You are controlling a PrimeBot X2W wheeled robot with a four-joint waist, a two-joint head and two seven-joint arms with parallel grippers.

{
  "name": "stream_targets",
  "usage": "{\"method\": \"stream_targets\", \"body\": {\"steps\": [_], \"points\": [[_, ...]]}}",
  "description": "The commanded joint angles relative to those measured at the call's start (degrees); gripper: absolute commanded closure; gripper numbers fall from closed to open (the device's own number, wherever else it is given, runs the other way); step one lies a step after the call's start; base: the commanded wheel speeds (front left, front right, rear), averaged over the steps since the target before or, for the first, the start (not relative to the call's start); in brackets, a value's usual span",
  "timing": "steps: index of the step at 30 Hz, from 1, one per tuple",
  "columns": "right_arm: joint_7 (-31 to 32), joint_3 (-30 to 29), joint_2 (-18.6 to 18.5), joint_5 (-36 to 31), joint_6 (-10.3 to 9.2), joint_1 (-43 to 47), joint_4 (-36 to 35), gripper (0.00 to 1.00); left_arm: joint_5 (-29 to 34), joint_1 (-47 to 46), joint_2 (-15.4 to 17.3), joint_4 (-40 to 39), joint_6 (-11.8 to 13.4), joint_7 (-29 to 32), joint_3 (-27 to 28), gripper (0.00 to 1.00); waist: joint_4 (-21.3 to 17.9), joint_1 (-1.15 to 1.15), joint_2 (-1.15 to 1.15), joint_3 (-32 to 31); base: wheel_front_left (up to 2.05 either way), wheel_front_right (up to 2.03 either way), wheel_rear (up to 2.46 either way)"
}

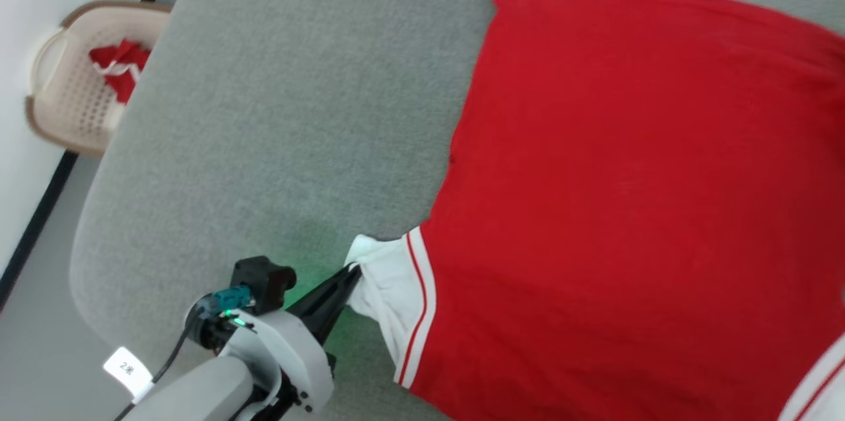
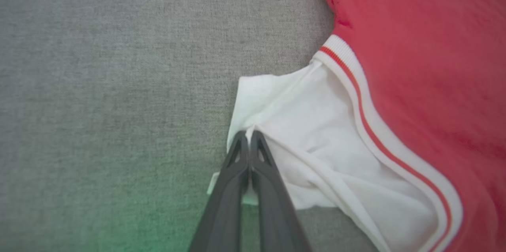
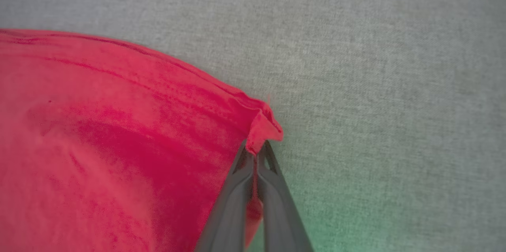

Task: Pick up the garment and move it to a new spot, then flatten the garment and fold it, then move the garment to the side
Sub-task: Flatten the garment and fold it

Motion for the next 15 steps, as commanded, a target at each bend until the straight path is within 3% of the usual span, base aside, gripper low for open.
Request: {"method": "stream_targets", "body": {"steps": [1, 9, 15], "points": [[0.80, 1.27, 1.51, 1.05, -0.06, 3.20, 0.07, 1.00, -0.58, 1.22, 0.85, 0.46, 0.65, 0.33, 0.05, 1.00, -3.38, 0.00, 0.00, -3.41, 0.00, 0.00, 0.00], [-0.03, 8.90, 2.32, 10.22, -0.06, 12.42, -10.68, 1.00, -1.99, 4.15, 4.45, -1.55, 2.36, 0.72, 0.67, 1.00, -8.36, 0.00, 0.00, -8.53, 0.00, 0.00, 0.00], [0.94, 13.35, -0.98, 19.25, -0.06, 24.15, -22.49, 1.00, -3.07, 6.93, 7.13, -3.86, 4.14, 1.21, 0.98, 1.00, -11.17, 0.00, 0.00, -11.85, 0.00, 0.00, 0.00]]}}
